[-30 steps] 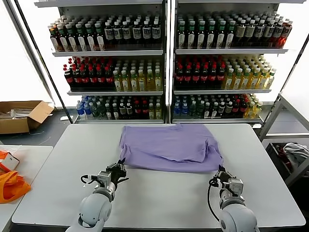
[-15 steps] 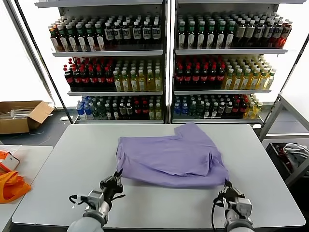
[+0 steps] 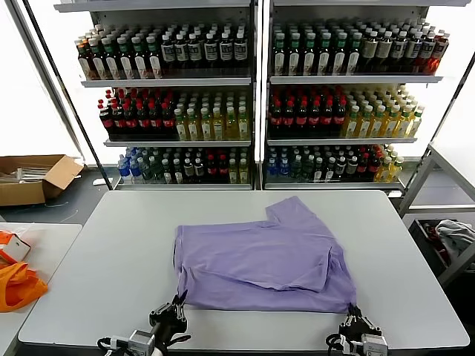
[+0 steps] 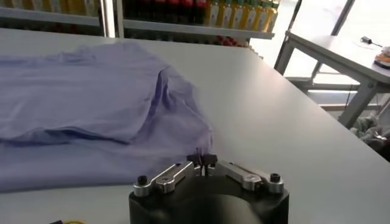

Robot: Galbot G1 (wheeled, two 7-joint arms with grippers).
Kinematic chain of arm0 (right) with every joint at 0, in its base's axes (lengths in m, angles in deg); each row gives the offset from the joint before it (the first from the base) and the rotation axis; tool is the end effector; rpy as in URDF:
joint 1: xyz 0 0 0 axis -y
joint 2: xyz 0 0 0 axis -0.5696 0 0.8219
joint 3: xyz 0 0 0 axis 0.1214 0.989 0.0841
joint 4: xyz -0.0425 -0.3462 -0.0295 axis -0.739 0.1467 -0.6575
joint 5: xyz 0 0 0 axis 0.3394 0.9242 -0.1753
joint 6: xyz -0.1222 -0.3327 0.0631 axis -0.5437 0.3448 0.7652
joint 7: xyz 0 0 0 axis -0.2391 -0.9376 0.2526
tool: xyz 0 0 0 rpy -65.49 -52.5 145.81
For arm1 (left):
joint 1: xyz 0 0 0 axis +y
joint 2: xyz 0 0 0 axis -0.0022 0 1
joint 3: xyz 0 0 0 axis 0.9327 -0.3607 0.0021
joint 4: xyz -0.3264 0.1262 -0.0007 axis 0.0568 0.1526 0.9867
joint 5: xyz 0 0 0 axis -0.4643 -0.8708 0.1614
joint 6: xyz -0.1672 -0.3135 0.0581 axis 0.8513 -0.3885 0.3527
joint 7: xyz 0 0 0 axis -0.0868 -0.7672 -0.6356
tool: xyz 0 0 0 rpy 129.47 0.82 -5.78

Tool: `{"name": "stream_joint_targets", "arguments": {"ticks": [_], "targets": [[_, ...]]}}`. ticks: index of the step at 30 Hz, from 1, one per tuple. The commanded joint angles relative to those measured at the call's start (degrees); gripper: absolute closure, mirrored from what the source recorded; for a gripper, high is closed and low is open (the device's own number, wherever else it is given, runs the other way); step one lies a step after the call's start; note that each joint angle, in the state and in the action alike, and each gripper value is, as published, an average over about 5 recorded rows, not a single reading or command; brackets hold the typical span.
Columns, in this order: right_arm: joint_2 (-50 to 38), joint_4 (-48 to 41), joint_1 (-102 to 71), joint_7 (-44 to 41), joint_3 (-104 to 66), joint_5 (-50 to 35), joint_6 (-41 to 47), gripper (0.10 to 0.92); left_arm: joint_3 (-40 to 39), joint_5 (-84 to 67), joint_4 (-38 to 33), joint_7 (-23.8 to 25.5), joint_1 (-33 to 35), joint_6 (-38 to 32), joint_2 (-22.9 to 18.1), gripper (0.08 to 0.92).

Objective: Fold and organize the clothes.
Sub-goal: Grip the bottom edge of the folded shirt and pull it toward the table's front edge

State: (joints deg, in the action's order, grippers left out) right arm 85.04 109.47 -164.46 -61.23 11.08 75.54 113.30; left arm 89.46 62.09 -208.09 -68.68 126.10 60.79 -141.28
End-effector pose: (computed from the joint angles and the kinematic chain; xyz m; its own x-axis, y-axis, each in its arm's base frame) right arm 0.1347 -0.0084 -0.2723 -0.8257 0.2422 0.5094 0.1790 0.9690 -0.1706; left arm 0.1456 -0.0052 -0.2943 -0.8752 0.1586 0.4571 0.2044 0.9775 0.0520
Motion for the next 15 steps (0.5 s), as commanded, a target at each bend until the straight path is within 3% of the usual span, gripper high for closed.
{"name": "stream_joint_targets", "arguments": {"ticks": [1, 15], "targets": [[0.2, 1.6, -0.9, -0.7, 0.0, 1.3, -0.3, 0.636, -0.5, 2.0, -4.0, 0.7, 3.3, -0.2, -1.6, 0.795], [0.1, -11.4, 18.1, -2.3, 0.0, 1.2, 1.0, 0.241, 1.3, 1.5, 1.5, 1.9, -7.9, 0.5, -2.6, 0.397]]}}
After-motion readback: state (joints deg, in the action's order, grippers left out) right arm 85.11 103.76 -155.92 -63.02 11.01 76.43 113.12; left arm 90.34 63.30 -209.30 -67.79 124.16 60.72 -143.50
